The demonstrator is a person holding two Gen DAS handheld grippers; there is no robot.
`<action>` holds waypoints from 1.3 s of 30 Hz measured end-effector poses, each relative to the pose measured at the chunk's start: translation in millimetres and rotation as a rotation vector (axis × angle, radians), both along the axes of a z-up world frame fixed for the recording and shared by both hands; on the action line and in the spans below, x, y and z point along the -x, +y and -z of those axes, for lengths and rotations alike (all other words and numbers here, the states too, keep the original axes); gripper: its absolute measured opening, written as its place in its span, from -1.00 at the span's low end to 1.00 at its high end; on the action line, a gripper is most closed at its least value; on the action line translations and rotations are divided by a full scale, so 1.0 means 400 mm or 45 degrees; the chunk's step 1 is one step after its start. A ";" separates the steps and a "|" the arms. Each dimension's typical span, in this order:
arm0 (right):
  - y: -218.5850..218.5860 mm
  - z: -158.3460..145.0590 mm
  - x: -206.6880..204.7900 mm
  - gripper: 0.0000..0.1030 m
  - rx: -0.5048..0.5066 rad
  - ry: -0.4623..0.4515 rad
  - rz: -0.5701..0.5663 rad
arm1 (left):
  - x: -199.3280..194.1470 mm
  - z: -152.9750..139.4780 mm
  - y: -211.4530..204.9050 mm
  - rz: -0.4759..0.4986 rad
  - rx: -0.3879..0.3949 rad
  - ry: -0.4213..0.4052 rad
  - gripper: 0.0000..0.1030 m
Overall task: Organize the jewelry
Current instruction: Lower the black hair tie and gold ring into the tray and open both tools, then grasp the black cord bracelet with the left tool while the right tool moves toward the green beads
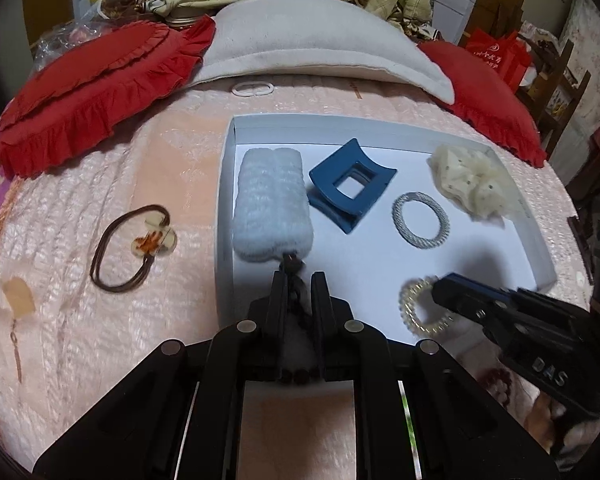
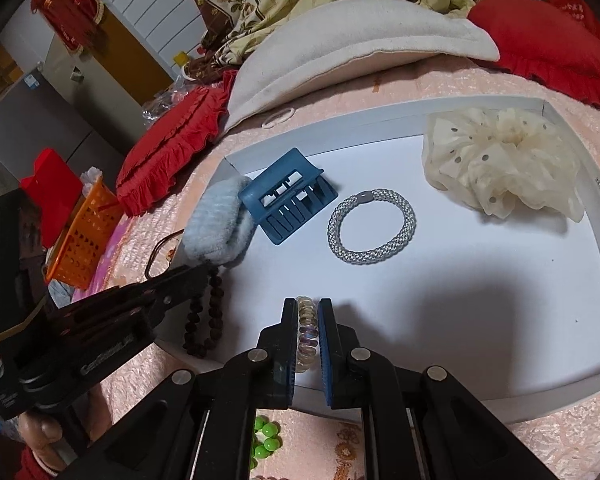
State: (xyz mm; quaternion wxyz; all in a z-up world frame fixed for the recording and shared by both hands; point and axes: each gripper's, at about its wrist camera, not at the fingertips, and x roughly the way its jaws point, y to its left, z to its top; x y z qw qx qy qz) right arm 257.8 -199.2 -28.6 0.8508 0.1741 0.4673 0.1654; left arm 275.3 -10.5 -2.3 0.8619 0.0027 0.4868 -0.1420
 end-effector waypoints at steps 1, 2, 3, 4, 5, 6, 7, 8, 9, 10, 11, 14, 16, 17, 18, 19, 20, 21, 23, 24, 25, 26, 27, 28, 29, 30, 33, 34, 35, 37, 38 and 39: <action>0.002 -0.005 0.003 -0.83 0.006 -0.006 -0.002 | 0.011 -0.007 0.004 -0.003 0.005 -0.005 -0.78; 0.004 -0.009 0.006 -0.83 0.009 -0.011 -0.002 | 0.027 -0.020 0.011 -0.008 0.011 -0.017 -0.78; 0.003 -0.015 0.011 -0.82 0.009 -0.018 0.000 | 0.038 -0.028 0.014 -0.011 0.011 -0.027 -0.78; 0.001 -0.023 0.018 -0.82 0.009 -0.025 0.004 | 0.052 -0.040 0.019 -0.015 0.010 -0.043 -0.78; -0.002 -0.032 0.027 -0.82 0.006 -0.036 0.007 | 0.072 -0.056 0.026 -0.020 0.005 -0.068 -0.77; -0.004 -0.041 0.035 -0.82 0.005 -0.049 0.009 | 0.086 -0.067 0.030 -0.024 -0.004 -0.088 -0.77; -0.008 -0.048 0.044 -0.82 0.008 -0.060 0.011 | 0.100 -0.077 0.032 -0.028 -0.015 -0.109 -0.76; -0.012 -0.057 0.054 -0.82 0.015 -0.071 0.014 | 0.124 -0.093 0.035 -0.033 -0.036 -0.144 -0.74; -0.014 -0.064 0.063 -0.82 0.018 -0.080 0.016 | 0.137 -0.101 0.037 -0.038 -0.049 -0.165 -0.72; -0.020 -0.071 0.074 -0.82 0.018 -0.087 0.018 | 0.156 -0.111 0.039 -0.043 -0.066 -0.191 -0.65; -0.025 -0.078 0.085 -0.81 0.016 -0.095 0.021 | 0.182 -0.124 0.040 -0.050 -0.086 -0.227 -0.52; -0.040 -0.108 0.148 -0.78 0.037 -0.143 0.028 | 0.248 -0.152 0.046 -0.084 -0.129 -0.330 -0.07; -0.045 -0.124 0.191 -0.61 0.062 -0.177 0.029 | 0.293 -0.166 0.050 -0.116 -0.159 -0.392 0.06; -0.047 -0.133 0.219 -0.56 0.076 -0.198 0.031 | 0.306 -0.169 0.051 -0.124 -0.167 -0.403 0.15; -0.049 -0.136 0.235 -0.52 0.083 -0.209 0.032 | 0.327 -0.171 0.049 -0.137 -0.175 -0.409 0.20; -0.050 -0.142 0.262 -0.51 0.094 -0.225 0.033 | 0.339 -0.170 0.050 -0.143 -0.178 -0.404 0.27; -0.054 -0.144 0.283 -0.51 0.103 -0.236 0.034 | 0.357 -0.167 0.050 -0.156 -0.177 -0.392 0.27; -0.054 -0.146 0.313 -0.51 0.122 -0.252 0.040 | 0.370 -0.163 0.049 -0.163 -0.169 -0.382 0.27; -0.055 -0.146 0.360 -0.51 0.160 -0.293 0.066 | 0.397 -0.154 0.047 -0.181 -0.158 -0.349 0.27; -0.056 -0.145 0.381 -0.51 0.174 -0.313 0.077 | 0.410 -0.148 0.044 -0.192 -0.166 -0.336 0.27; -0.058 -0.142 0.399 -0.51 0.181 -0.319 0.088 | 0.422 -0.143 0.042 -0.197 -0.173 -0.328 0.27; -0.062 -0.137 0.411 -0.51 0.176 -0.314 0.098 | 0.437 -0.136 0.039 -0.196 -0.176 -0.317 0.27; -0.070 -0.128 0.426 -0.51 0.146 -0.293 0.115 | 0.447 -0.132 0.035 -0.190 -0.178 -0.313 0.27; -0.077 -0.120 0.435 -0.51 0.117 -0.275 0.120 | 0.459 -0.127 0.034 -0.184 -0.184 -0.310 0.27; -0.085 -0.111 0.444 -0.51 0.097 -0.251 0.122 | 0.470 -0.122 0.036 -0.177 -0.199 -0.307 0.27; -0.091 -0.105 0.453 -0.51 0.096 -0.237 0.126 | 0.479 -0.119 0.041 -0.174 -0.207 -0.305 0.27; -0.109 -0.089 0.473 -0.51 0.105 -0.214 0.143 | 0.499 -0.107 0.084 -0.188 -0.175 -0.289 0.27; -0.113 -0.084 0.476 -0.51 0.097 -0.203 0.148 | 0.501 -0.101 0.100 -0.193 -0.148 -0.273 0.27; -0.122 -0.077 0.480 -0.51 0.081 -0.191 0.159 | 0.503 -0.090 0.124 -0.196 -0.103 -0.244 0.27; -0.130 -0.063 0.486 -0.51 0.072 -0.176 0.171 | 0.505 -0.070 0.148 -0.194 -0.050 -0.204 0.27; -0.132 -0.056 0.485 -0.51 0.074 -0.169 0.174 | 0.507 -0.055 0.157 -0.179 -0.025 -0.180 0.27; -0.132 -0.051 0.482 -0.51 0.075 -0.164 0.173 | 0.508 -0.044 0.156 -0.160 -0.021 -0.163 0.27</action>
